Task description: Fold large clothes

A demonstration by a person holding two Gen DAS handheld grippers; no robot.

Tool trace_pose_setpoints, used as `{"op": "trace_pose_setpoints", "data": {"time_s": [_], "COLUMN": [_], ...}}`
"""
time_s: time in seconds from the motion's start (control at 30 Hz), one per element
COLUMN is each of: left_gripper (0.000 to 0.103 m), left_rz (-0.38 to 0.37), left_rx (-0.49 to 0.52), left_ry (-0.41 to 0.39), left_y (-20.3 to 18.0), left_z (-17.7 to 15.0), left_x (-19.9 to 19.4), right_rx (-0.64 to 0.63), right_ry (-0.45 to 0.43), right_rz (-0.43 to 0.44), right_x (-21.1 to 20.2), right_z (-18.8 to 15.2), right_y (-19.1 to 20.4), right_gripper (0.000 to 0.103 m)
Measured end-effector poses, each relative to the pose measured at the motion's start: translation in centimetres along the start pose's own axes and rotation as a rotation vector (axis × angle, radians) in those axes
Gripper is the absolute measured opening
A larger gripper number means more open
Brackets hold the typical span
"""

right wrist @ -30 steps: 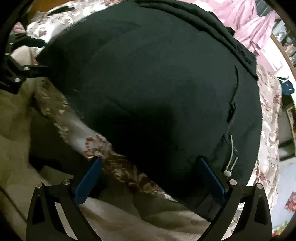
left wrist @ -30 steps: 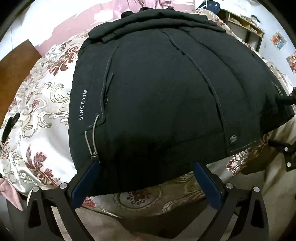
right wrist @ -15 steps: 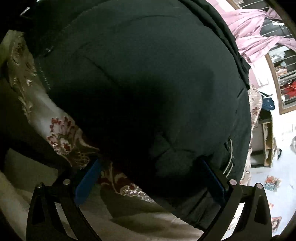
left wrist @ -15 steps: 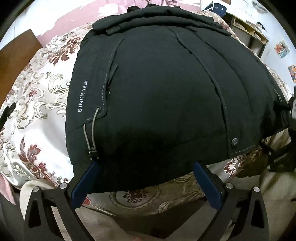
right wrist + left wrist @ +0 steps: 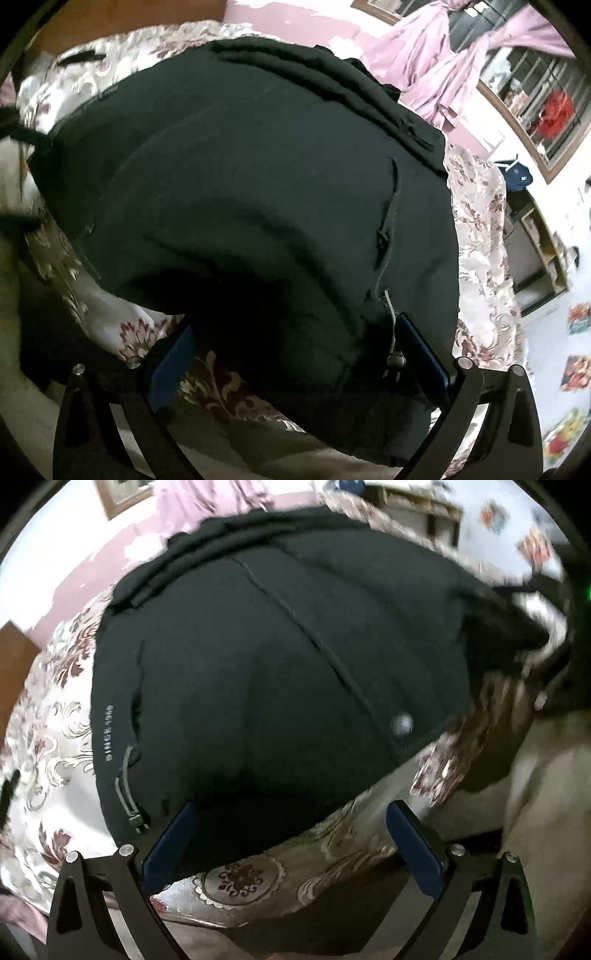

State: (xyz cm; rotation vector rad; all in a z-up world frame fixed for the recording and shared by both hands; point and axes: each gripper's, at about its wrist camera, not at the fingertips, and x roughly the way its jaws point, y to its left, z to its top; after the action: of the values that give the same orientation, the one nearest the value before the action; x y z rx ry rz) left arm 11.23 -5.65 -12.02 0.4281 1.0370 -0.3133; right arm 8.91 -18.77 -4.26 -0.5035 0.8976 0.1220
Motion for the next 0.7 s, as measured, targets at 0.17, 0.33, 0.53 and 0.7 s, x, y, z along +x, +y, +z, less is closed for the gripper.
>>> {"op": "trace_pose_setpoints", "data": {"time_s": [0.17,0.33,0.53,0.7], "left_gripper": [0.103,0.103,0.099,0.091], "left_rz": [0.102,0.285,0.360,0.379], "left_rx": [0.069,0.122,0.027,-0.125], "left_ry": [0.096,0.116,0.087,-0.028], "left_y": [-1.2,-1.9,0.1,2.8], "left_z": [0.1,0.1,0.3,0.3], "left_x": [2.5,3.8,3.2,0.4], "right_rx": [0.032,0.051,0.081,0.133], "right_ry": [-0.021,-0.026,-0.078,-0.145], "right_rz": [0.019,0.039,0.041,0.051], "right_x": [0.5,1.5,0.4,-0.5], "right_z": [0.2,0.7,0.7,0.8], "right_y": [-2.2,-4.4,-5.0,-6.0], "right_gripper": [0.101,0.101,0.101,0.101]}}
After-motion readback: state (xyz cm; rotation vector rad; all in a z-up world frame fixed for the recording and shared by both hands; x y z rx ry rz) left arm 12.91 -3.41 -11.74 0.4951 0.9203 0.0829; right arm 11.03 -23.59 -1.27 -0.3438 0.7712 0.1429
